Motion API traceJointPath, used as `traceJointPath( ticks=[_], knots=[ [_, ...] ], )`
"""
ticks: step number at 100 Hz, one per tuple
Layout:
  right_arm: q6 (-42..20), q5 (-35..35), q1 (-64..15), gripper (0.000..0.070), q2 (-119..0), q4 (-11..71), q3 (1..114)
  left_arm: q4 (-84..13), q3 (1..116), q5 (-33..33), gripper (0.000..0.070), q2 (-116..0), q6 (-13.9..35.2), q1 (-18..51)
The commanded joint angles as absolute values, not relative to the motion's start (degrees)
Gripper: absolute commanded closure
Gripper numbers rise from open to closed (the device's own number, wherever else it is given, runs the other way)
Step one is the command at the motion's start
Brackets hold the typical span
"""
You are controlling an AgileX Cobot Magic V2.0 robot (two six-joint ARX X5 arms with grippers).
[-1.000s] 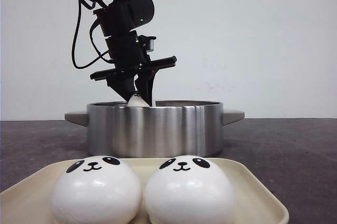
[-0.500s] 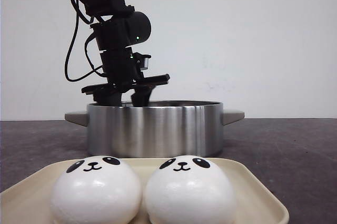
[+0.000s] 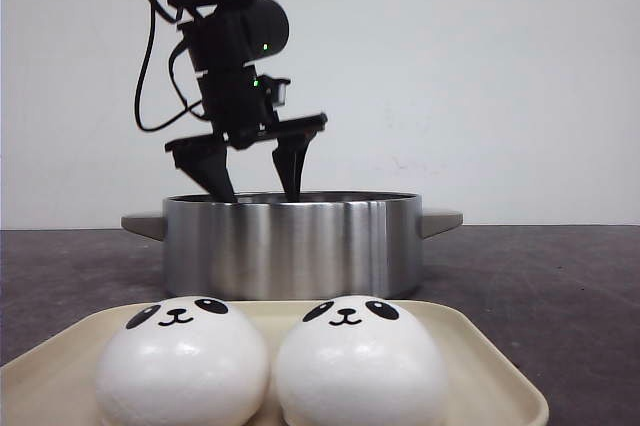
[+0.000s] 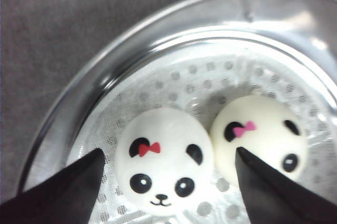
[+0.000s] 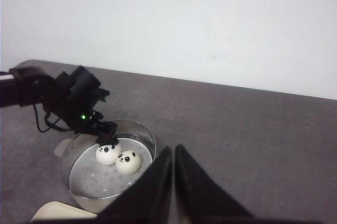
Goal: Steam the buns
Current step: 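Open the left gripper beside the first bun and raise it, then lower the right gripper onto the nearer bun and close on it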
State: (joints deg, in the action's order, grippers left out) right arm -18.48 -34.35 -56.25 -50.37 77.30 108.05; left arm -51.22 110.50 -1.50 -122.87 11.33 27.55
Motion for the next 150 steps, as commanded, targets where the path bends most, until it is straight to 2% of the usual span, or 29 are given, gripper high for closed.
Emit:
traceJointPath(
  ticks=[1,19,25,47,58,73,90,93,96,106,109,111,136,150],
  knots=[
    [-19.35,-34.48,-56.86,0.0696,-50.72,81.08,108.95,-53.32,114.83,-1.26,0.0231,-124.42,11.84,28.05],
    [-23.75,-32.84,-56.88,0.0696,-50.85,81.06,106.13,-56.82,120.14,-0.82,0.0246,-121.4,12.12,29.43],
    [-24.62,-31.42,-56.88,0.0696,-50.87,81.03,103.92,-56.05,120.25,-0.86,0.0279,-118.85,12.08,30.2],
    [-27.31,-25.98,-56.88,0.0696,-50.87,80.25,92.23,-58.63,120.25,-0.84,0.0276,-107.94,11.05,32.49],
    [-28.62,-22.15,-56.88,0.0696,-50.87,76.44,84.66,-60.82,120.25,-0.86,0.0276,-101.27,10.48,33.78],
    [-29.34,-15.66,-56.88,0.0696,-51.46,68.64,75.31,-64.97,120.25,-0.75,0.0276,-91.7,6.39,36.91],
    [-30.11,-8.43,-56.86,0.0684,-55.62,59.44,67.51,-70.94,120.25,2.87,0.0276,-82.02,5.74,40.95],
    [-30.22,-7.51,-56.86,0.0643,-56.71,58.57,66.65,-71.83,120.25,3.51,0.0276,-80.47,5.76,41.56],
    [-30.59,-6.59,-56.86,0.0562,-57.98,57.98,65.95,-72.71,120.25,4.08,0.0276,-78.96,5.78,42.11],
    [-31.66,-3.49,-56.88,0.0189,-63.0,57.45,64.9,-75.77,120.25,5.52,0.0276,-74.24,5.82,43.31],
    [-31.81,-2.72,-56.93,0.012,-64.69,57.43,64.9,-76.73,120.25,5.91,0.0276,-72.95,5.96,43.44],
    [-32.21,-2.42,-56.95,0.0098,-65.76,57.36,64.9,-77.3,120.25,6.31,0.0276,-72.05,6.11,43.48],
    [-32.99,-2.31,-58.59,0.0103,-77.3,56.71,64.9,-81.47,120.25,12.78,0.0276,-62.87,7.16,43.48],
    [-34.39,-1.23,-60.93,0.025,-79.9,56.49,64.9,-81.47,120.25,14.92,0.0276,-59.24,7.29,43.48]
  ],
)
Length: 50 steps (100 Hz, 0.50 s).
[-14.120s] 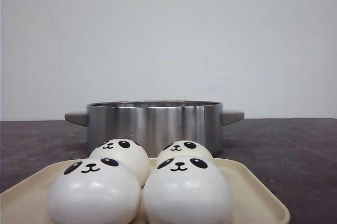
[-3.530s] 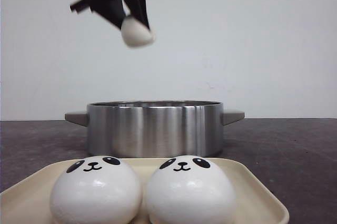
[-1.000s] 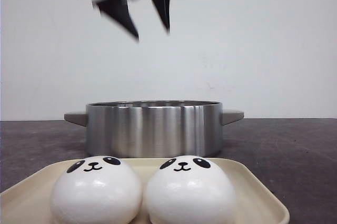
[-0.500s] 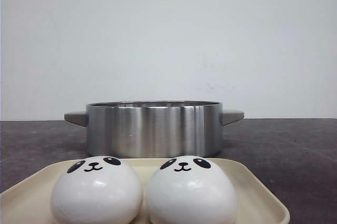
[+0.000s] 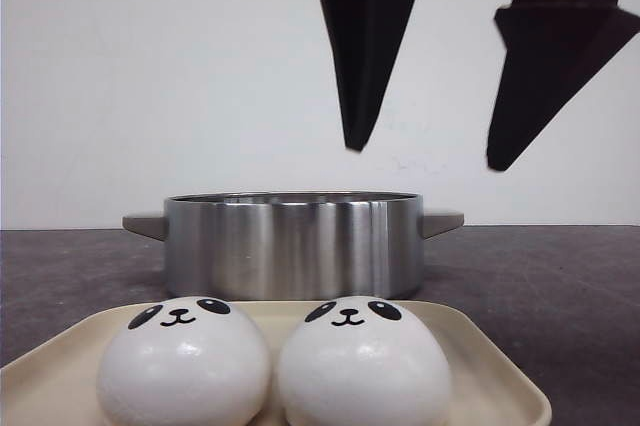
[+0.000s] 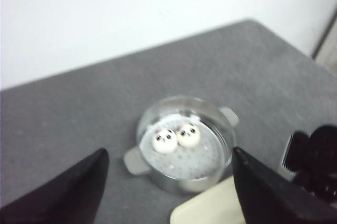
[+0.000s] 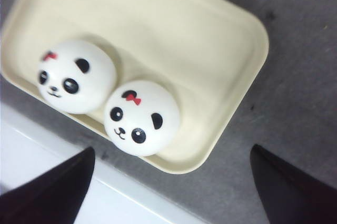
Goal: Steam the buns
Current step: 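Lower the right gripper onto the nearer bun and close on it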
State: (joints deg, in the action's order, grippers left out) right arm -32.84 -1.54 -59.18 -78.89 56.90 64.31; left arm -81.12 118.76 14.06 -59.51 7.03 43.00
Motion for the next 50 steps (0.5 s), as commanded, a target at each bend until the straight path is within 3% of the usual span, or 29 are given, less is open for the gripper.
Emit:
traceJointPath(
  ticks=[1,50],
  knots=[
    [-34.52,-1.23,-61.17,0.0256,-79.96,56.49,64.9,-81.49,120.25,15.05,0.0276,-59.05,7.38,43.48],
    [-38.72,-1.43,-66.98,0.0282,-83.66,52.1,64.88,-82.76,120.22,15.42,0.0276,-55.22,8.03,43.48]
  ],
)
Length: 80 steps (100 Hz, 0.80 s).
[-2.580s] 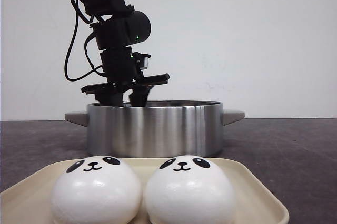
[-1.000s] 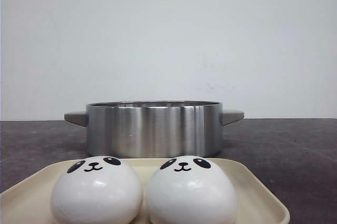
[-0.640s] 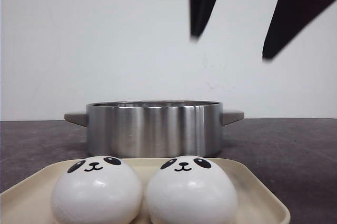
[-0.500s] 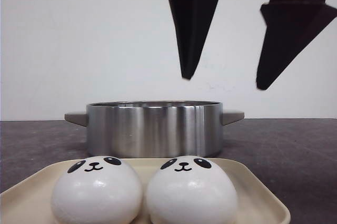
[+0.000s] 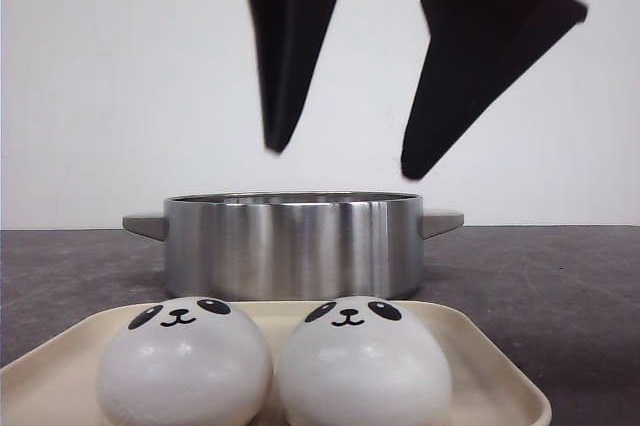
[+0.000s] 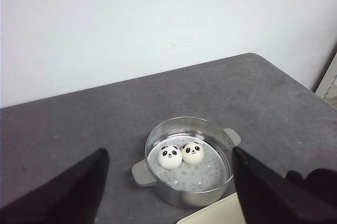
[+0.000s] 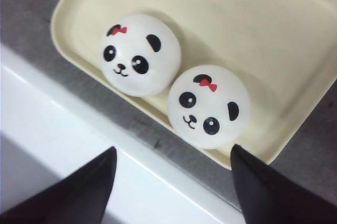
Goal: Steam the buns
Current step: 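Lower the right gripper onto the nearer bun and close on it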
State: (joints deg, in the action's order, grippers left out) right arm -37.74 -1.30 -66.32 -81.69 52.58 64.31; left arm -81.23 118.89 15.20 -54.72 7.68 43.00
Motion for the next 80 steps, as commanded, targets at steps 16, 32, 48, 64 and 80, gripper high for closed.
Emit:
traceJointPath(
  ticks=[16,32,48,64,80],
  knots=[
    [-38.79,-1.23,-66.98,0.0282,-87.26,52.12,64.86,-82.78,120.22,15.4,0.0276,-55.0,8.03,43.48],
    [-38.76,-1.08,-66.89,0.0282,-90.96,52.03,64.86,-82.81,120.22,15.11,0.0276,-54.52,8.36,43.48],
    [-38.74,-1.1,-66.43,0.0282,-94.04,49.78,64.86,-82.83,120.22,14.96,0.0276,-53.78,8.64,43.48],
    [-38.54,-1.58,-65.21,0.0282,-96.01,50.22,64.86,-82.85,120.22,14.94,0.0276,-53.06,8.67,43.48],
    [-38.35,-3.05,-64.42,0.0303,-96.01,49.93,64.82,-82.85,120.22,14.96,0.0276,-52.62,8.69,43.48]
  ],
)
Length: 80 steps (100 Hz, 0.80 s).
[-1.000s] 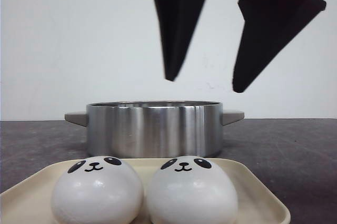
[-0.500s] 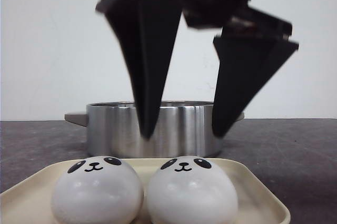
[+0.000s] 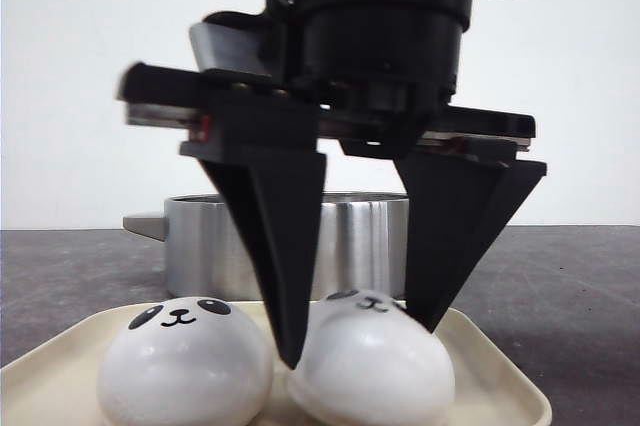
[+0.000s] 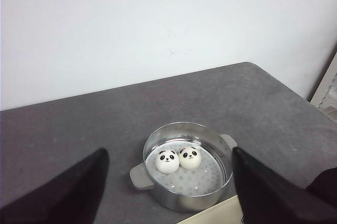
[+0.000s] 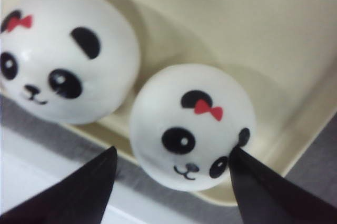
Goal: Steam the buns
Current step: 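Lower the right gripper onto the nearer bun and close on it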
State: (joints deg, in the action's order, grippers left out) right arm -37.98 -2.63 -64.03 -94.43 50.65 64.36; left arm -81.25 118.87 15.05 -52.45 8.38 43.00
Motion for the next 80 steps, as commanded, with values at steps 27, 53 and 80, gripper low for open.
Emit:
traceJointPath(
  ticks=[27,53,80],
  knots=[
    [-37.63,-2.92,-62.63,0.0423,-97.34,49.69,64.82,-82.85,120.22,14.96,0.0276,-52.47,8.67,43.48],
    [-34.87,-1.48,-62.33,0.0691,-100.9,48.45,64.82,-82.85,120.22,14.94,0.0276,-52.45,8.67,43.48],
    [-33.5,-4.38,-62.28,0.0683,-98.17,48.6,64.95,-82.85,120.22,14.96,0.0276,-52.45,8.67,43.48]
  ],
)
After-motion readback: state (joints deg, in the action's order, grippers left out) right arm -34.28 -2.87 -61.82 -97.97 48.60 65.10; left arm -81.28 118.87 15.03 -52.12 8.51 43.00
